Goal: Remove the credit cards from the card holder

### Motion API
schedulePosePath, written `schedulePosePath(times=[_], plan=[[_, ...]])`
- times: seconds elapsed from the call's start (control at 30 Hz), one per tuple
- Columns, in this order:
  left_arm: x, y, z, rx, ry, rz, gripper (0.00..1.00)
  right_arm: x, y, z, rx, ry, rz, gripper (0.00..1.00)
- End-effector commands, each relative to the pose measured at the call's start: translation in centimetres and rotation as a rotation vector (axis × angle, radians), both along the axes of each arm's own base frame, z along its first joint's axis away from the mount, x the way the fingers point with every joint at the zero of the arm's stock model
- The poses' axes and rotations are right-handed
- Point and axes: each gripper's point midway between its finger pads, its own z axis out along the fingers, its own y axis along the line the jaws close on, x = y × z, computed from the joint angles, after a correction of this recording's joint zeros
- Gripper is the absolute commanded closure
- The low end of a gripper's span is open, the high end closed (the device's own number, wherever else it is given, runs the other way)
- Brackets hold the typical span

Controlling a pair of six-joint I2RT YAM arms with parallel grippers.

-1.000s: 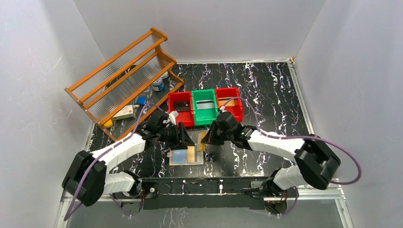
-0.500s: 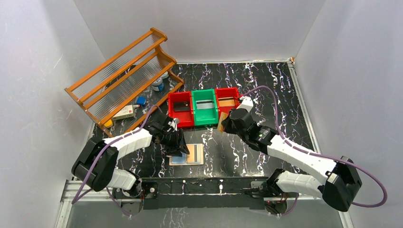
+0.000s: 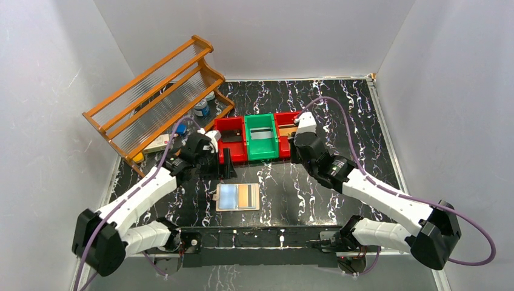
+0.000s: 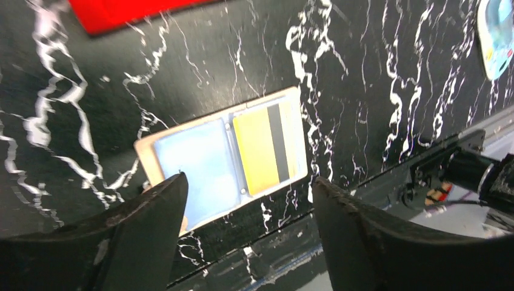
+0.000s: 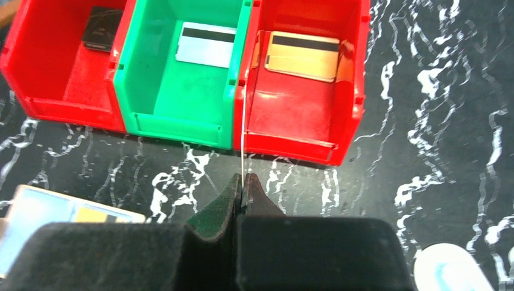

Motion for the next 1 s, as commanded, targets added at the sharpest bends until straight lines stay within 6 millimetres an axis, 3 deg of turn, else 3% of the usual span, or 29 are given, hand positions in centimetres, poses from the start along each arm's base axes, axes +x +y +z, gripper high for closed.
schedulePosePath(times=[0.0, 0.13, 0.43, 0.57, 0.8, 0.97], plan=[[1.2, 3.2, 1.6, 0.133, -0.152, 0.035, 0.23, 1.6, -0.7, 2.3, -0.121, -0.075, 0.049, 1.0], [1.7, 4.7, 1.2, 0.188, -0.228, 0.064, 0.16, 2.7, -0.8, 1.3, -0.112, -0.005, 0.1, 1.0], [2.3, 4.7, 2.8, 0.183, -0.298, 0.038, 0.12, 5.4, -1.4, -0.6, -0.136, 0.079, 0.115, 1.0], [2.8, 6.1, 3.2, 0.264, -0.334, 0.044, 0.02, 6.5, -1.6, -1.1, -0.218, 0.081, 0.127, 1.0], [2.7, 5.0, 2.4, 0.234, -0.308, -0.003, 0.02, 10.0, -2.4, -0.2, -0.429, -0.105, 0.164, 1.0], [2.6, 5.1, 2.8, 0.227, -0.319, 0.001, 0.02, 11.6, -2.2, -2.2, -0.642, -0.089, 0.298, 1.0]])
